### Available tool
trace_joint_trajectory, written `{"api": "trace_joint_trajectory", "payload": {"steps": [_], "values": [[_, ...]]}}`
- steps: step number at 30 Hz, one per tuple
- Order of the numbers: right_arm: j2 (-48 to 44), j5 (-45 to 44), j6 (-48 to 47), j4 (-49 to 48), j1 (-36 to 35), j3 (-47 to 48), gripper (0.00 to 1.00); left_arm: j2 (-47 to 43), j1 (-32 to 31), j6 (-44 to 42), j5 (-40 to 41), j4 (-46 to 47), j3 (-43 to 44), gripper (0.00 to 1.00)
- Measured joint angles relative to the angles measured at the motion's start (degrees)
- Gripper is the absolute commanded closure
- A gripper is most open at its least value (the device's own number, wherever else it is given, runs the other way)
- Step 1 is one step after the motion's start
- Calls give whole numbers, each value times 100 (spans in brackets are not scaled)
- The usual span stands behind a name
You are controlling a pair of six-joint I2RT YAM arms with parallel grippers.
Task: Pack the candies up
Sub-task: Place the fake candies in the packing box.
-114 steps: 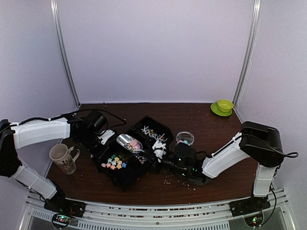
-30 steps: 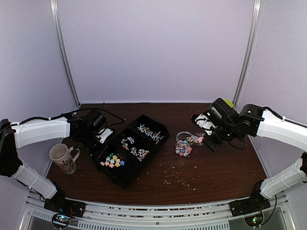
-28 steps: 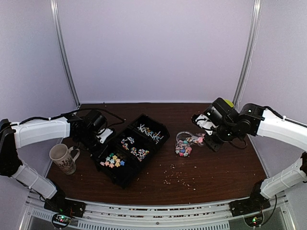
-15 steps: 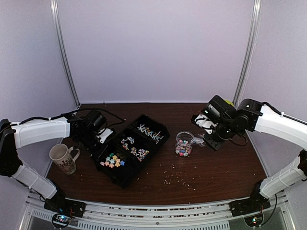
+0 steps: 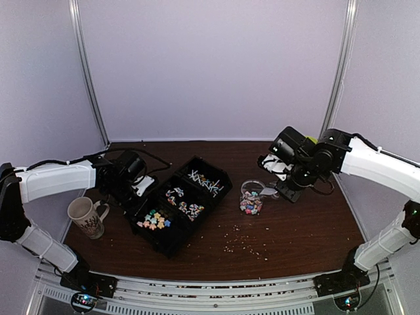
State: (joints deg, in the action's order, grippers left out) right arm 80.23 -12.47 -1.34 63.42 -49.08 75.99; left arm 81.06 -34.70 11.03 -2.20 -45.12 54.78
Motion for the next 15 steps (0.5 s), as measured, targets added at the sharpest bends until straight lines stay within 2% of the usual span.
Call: {"api": "trace_joint_trajectory", "payload": {"steps": [9, 15], "values": [[2, -81, -22, -122, -2, 127, 100, 0, 0, 0, -2, -2, 0, 100], [-883, 144, -28, -1097, -9, -715, 100, 63, 0, 28, 2, -11, 20, 100]]}}
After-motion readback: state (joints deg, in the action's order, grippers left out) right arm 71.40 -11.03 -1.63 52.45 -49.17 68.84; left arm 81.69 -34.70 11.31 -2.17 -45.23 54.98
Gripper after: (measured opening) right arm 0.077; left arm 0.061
